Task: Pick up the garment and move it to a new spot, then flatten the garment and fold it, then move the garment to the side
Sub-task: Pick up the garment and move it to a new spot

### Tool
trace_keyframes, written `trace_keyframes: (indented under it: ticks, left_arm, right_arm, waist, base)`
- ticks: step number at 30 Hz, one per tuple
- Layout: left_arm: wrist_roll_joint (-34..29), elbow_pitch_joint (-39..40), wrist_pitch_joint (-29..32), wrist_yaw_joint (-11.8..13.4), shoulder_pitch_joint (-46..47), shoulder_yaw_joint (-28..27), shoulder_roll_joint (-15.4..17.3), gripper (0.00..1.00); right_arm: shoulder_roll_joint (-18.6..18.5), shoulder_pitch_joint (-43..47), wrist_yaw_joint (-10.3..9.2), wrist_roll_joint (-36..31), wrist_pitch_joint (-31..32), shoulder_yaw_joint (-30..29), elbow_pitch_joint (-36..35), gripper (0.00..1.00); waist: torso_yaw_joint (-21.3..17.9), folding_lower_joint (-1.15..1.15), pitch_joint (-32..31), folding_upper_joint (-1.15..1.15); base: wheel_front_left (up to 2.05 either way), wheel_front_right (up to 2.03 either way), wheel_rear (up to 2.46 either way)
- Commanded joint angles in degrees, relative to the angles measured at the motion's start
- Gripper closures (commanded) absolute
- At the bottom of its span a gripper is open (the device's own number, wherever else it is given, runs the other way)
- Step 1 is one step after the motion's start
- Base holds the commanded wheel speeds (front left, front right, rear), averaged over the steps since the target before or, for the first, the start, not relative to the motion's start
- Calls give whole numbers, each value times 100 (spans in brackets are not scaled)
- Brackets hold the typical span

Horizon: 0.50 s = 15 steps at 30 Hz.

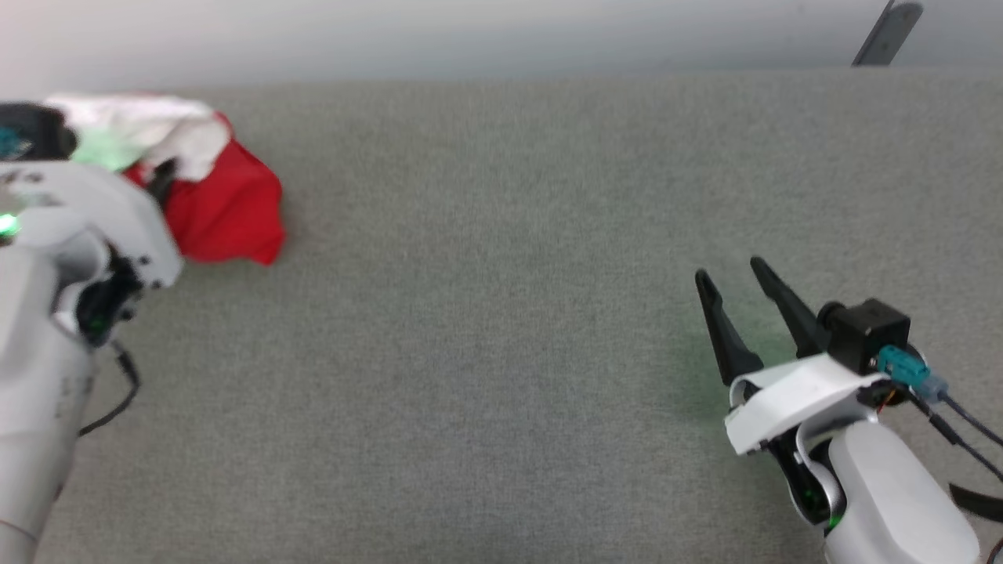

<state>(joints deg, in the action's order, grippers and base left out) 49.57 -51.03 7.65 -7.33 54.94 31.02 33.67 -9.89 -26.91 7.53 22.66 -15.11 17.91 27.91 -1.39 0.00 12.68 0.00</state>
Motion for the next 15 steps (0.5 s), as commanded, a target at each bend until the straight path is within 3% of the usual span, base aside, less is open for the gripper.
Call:
trace_keyframes:
  ticks: [1, 9, 15]
  left_arm:
    - [59, 212, -50, -20, 49, 113, -35, 100]
    - [231, 2064, 450, -16, 12, 1333, -24, 100]
    - [97, 2960, 856, -16, -15, 2344, -327, 100]
  right_arm:
    - [25, 138, -8, 39, -3, -34, -3, 0]
    - [76, 531, -8, 94, -3, -290, -181, 0]
    - [193, 663, -8, 118, -3, -540, -409, 0]
  waist:
    - [-50, 0, -378, 0]
    - [-433, 0, -577, 0]
    - [-861, 0, -401, 0]
  base:
    - [0, 0, 0]
    - [0, 0, 0]
    - [0, 0, 0]
